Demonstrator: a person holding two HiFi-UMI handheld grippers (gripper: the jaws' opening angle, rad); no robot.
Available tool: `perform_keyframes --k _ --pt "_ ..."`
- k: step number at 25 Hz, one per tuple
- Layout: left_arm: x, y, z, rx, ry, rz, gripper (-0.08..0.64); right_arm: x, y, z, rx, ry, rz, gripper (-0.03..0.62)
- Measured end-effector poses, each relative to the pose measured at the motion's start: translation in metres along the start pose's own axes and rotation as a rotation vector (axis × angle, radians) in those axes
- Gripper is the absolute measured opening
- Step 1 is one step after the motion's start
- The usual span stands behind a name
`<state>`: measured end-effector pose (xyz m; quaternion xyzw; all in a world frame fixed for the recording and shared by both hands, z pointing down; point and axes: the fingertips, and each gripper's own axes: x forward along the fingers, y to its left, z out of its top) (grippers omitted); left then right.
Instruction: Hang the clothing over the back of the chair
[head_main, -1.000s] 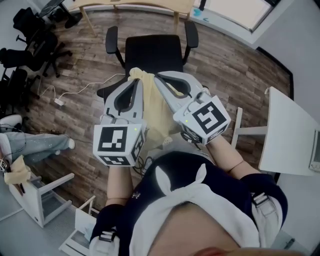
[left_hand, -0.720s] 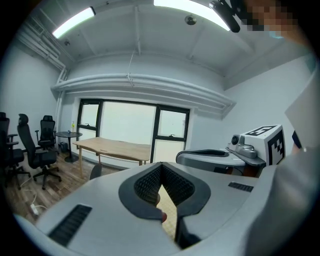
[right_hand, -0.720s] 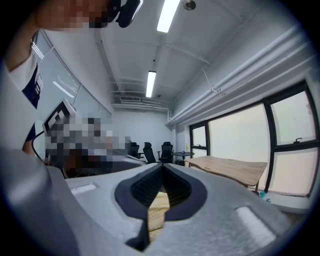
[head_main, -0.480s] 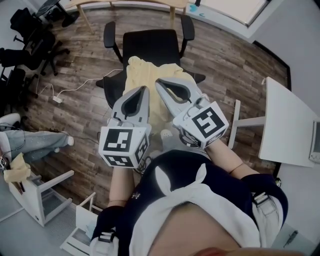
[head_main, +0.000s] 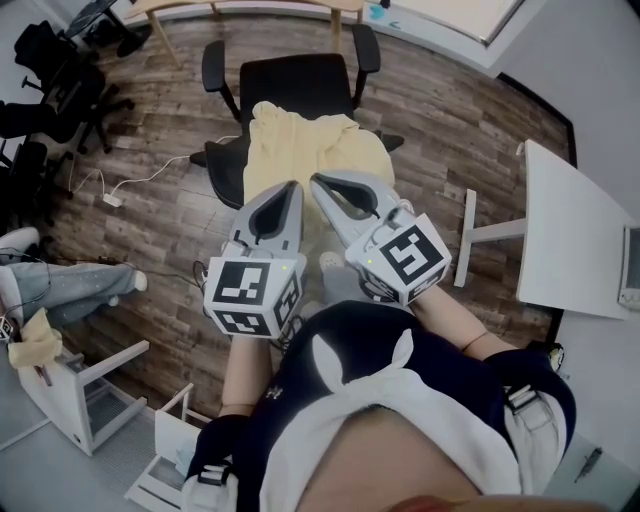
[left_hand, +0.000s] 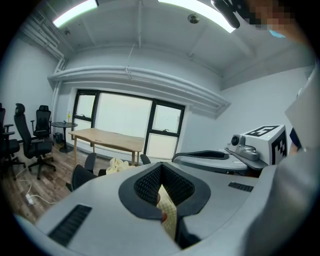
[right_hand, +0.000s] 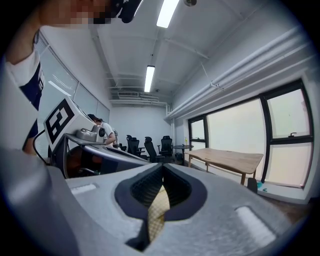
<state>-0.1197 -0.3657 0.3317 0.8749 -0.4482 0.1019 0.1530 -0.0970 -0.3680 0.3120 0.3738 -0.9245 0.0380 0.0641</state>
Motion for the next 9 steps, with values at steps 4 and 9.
perform_keyframes --k 4,9 --pt "-0.007 -0.002 -0.015 -0.019 0.024 -0.005 0.006 -0.005 0.014 -0.015 0.011 0.020 0.025 0.000" --pt "-0.014 -0.009 -0.030 -0.050 0.051 -0.005 0.006 -0.014 0.018 -0.030 0.013 0.073 0.019 0.000"
